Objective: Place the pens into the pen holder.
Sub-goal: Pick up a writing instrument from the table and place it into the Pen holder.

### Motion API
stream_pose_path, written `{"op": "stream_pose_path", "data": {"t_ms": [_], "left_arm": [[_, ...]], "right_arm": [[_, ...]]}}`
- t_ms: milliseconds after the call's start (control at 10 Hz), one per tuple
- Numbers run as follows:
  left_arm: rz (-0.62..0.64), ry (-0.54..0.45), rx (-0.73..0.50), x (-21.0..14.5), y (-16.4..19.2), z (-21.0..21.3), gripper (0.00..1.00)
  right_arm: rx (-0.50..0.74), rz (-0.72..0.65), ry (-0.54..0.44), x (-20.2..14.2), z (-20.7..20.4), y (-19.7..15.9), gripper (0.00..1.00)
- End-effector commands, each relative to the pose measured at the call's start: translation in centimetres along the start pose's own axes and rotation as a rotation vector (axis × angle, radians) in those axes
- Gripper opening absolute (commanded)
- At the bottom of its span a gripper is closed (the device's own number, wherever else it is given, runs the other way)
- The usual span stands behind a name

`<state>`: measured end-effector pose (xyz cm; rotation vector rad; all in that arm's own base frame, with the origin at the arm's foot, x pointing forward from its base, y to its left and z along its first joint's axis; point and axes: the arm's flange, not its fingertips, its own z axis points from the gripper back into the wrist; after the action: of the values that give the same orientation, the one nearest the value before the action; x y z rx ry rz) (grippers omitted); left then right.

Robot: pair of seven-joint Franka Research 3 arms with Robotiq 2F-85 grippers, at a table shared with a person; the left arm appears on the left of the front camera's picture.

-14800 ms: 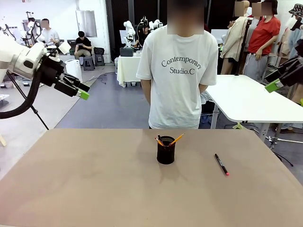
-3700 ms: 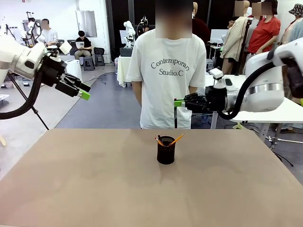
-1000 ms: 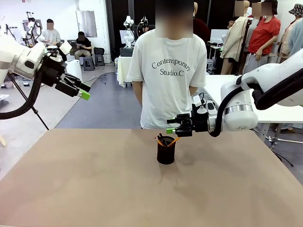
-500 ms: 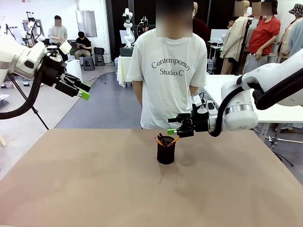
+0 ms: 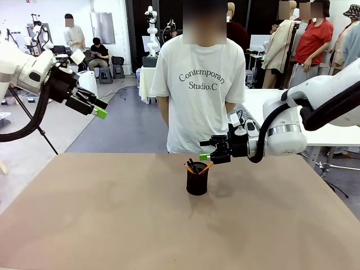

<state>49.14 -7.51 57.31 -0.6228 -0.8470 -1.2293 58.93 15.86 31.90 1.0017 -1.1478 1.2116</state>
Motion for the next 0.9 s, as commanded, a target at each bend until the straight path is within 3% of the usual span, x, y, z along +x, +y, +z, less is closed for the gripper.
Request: {"op": "stream_pose_path", "data": {"t_ms": [0,100,800], "left_arm": [[0.002,0.003,0.003,-0.1,0.0,0.2,1.00],[0.002,0.003,0.003,-0.1,0.0,0.2,1.00],[0.002,0.003,0.003,-0.1,0.0,0.2,1.00]], "right_arm": [[0.000,0.000,0.000,0.0,0.0,0.0,1.00],[0.054,-0.021,0.015,0.5,0.7,0.1,1.00],[0.024,-0.014,0.272,9.4,11.2,1.9,1.00]]}}
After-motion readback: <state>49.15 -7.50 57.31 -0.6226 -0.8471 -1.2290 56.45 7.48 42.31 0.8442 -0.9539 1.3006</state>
